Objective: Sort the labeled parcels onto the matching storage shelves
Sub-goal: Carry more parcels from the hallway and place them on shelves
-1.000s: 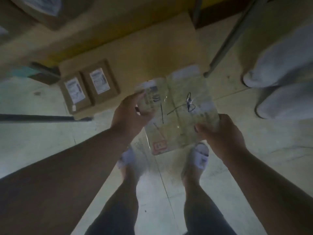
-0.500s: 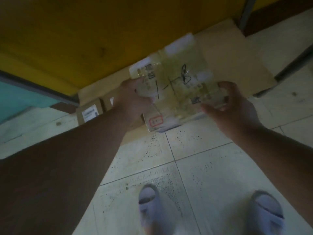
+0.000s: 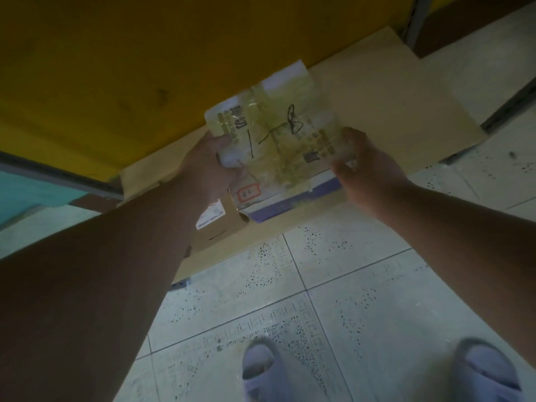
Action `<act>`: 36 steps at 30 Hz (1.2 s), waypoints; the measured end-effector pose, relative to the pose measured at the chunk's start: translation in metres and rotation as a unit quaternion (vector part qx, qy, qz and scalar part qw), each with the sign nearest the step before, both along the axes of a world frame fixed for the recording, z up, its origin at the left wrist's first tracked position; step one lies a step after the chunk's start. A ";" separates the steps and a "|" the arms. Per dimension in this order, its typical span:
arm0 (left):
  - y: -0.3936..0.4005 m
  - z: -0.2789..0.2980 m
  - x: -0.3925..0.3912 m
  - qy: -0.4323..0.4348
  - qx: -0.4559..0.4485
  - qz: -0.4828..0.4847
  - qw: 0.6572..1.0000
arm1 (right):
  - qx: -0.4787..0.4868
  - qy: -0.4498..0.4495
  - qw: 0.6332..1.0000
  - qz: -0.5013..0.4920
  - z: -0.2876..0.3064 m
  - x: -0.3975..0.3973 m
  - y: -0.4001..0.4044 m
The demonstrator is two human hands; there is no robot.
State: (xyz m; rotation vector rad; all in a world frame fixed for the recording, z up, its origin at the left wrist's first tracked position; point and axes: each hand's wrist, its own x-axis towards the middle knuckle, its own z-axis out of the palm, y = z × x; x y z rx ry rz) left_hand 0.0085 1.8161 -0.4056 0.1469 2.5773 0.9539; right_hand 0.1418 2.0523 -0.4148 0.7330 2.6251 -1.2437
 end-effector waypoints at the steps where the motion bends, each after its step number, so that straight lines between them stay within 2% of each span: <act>1: 0.001 0.002 0.001 0.005 -0.011 -0.009 1.000 | 0.013 0.000 1.000 0.001 0.002 0.002 0.001; 5: 0.006 0.024 0.029 0.100 -0.124 -0.044 0.986 | 0.066 -0.021 0.998 0.008 0.024 0.021 -0.002; 7: 0.007 0.041 0.052 0.130 -0.151 -0.061 0.978 | 0.083 -0.014 0.996 0.024 0.043 0.033 -0.006; 12: 0.003 0.086 0.120 0.115 -0.136 -0.112 0.978 | 0.079 0.022 0.992 0.100 0.106 0.061 -0.018; 15: -0.001 0.126 0.165 0.101 -0.136 -0.094 0.981 | 0.073 0.034 0.984 0.157 0.155 0.084 -0.026; 18: -0.006 0.188 0.223 0.064 -0.135 -0.030 0.988 | 0.065 0.043 0.977 0.199 0.217 0.120 -0.037; 23: -0.021 0.323 0.347 0.014 -0.096 0.121 0.988 | 0.027 0.046 0.969 0.240 0.352 0.196 -0.058; 27: -0.055 0.409 0.431 0.014 -0.098 0.173 0.980 | 0.014 0.063 0.950 0.304 0.445 0.236 -0.088; 29: -0.081 0.440 0.465 0.031 -0.106 0.201 0.973 | -0.002 0.079 0.931 0.356 0.484 0.247 -0.113; 32: -0.127 0.476 0.511 0.062 -0.118 0.266 0.955 | -0.002 0.102 0.883 0.457 0.535 0.260 -0.167; 36: -0.201 0.509 0.575 0.097 -0.106 0.353 0.925 | -0.013 0.146 0.830 0.538 0.582 0.282 -0.265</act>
